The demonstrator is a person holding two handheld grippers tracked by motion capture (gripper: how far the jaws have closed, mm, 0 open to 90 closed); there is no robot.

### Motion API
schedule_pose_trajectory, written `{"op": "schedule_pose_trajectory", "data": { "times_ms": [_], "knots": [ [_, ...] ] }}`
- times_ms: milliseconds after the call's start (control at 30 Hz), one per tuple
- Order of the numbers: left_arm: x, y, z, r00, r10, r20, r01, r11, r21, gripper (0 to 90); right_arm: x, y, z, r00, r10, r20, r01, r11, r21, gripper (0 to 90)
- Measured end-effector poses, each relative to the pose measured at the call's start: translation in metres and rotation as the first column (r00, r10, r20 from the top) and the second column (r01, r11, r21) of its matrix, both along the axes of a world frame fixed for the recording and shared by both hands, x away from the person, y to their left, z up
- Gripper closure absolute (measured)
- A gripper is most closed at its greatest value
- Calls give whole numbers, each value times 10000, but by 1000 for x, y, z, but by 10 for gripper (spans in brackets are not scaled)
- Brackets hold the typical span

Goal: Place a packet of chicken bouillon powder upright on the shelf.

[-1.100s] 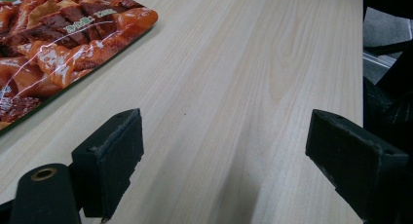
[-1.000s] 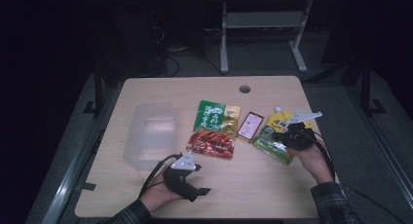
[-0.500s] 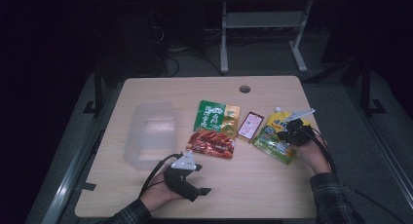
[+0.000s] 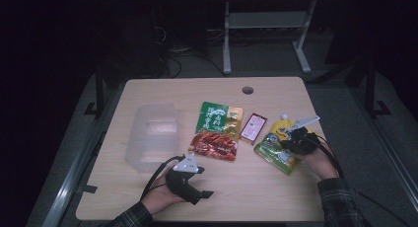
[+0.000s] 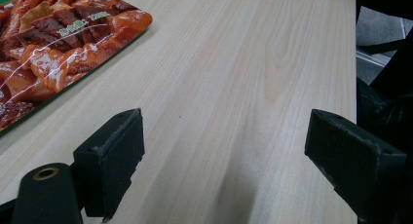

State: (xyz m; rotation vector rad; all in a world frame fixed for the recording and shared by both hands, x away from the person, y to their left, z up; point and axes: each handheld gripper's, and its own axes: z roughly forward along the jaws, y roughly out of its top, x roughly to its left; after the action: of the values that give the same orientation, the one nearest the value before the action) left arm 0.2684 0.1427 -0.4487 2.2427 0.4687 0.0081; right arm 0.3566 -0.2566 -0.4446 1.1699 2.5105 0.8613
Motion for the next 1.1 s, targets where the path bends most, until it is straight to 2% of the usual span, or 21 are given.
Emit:
{"op": "schedule_pose_trajectory", "data": {
  "times_ms": [567, 833, 967, 1000, 1100],
  "knots": [
    [-1, -1, -1, 10000, -37, 60, 36, 10000, 68, 139, -29, 18, 2, 9952, 972, -71, -974, 9950, -229, 900],
    [-1, -1, -1, 9999, -139, 62, 138, 9997, 197, 139, -48, 31, 3, 9886, 1498, -175, -1503, 9882, -310, 900],
    [-1, -1, -1, 9999, -121, 6, 121, 9997, 204, 139, -58, 39, 3, 9838, 1759, -335, -1763, 9843, -104, 900],
    [-2, -2, -1, 9999, -117, -4, 117, 9997, 194, 139, -63, 43, 4, 9803, 1930, -412, -1932, 9812, -18, 900],
    [-2, -2, -1, 9999, -123, -10, 123, 9997, 207, 139, -70, 46, 5, 9763, 2131, -370, -2134, 9770, -25, 900]
  ]
}}
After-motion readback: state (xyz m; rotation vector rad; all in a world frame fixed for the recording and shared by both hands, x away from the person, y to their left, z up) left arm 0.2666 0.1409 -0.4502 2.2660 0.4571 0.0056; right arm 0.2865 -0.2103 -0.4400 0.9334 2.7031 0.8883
